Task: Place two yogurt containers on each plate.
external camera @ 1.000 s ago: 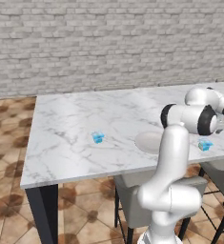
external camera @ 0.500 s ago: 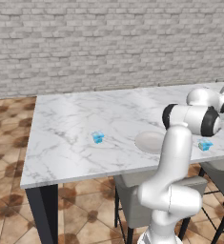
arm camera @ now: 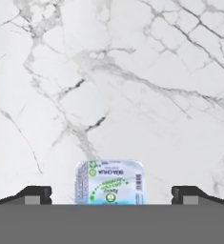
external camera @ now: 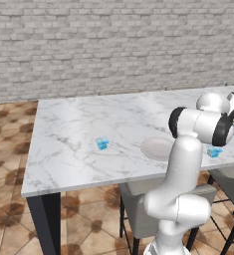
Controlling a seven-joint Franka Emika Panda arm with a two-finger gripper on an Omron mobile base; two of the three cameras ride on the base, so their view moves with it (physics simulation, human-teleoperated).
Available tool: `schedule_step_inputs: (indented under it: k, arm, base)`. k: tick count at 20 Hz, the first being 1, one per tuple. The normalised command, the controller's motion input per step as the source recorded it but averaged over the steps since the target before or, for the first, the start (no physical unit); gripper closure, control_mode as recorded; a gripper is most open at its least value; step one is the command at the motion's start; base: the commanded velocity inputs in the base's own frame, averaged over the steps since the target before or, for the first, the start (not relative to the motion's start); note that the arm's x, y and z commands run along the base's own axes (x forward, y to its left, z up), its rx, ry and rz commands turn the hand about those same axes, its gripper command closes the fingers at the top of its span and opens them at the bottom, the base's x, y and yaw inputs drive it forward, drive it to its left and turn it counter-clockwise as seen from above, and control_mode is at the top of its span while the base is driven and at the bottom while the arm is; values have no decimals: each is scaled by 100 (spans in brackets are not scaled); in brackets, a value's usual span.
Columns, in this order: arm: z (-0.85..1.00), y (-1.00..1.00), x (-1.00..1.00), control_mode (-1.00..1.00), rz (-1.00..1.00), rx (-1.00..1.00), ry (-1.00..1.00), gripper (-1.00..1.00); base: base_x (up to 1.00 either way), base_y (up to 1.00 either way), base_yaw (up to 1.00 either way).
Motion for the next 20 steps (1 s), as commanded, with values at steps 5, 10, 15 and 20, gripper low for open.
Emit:
schedule_step_inputs:
  k: [5, 10, 15, 20]
  arm:
    - [0, 0, -2, -100, -6, -2, 4, -100]
    - [0, 0, 0, -100, -4, -2, 4, -100]
    - [0, -5, 0, -100, -2, -3, 3, -100]
    - [0, -16, 0, -100, 0, 0, 0, -100]
  base:
    - [0, 0, 0]
    - [0, 0, 0]
    - [0, 0, 0]
    - [0, 0, 0]
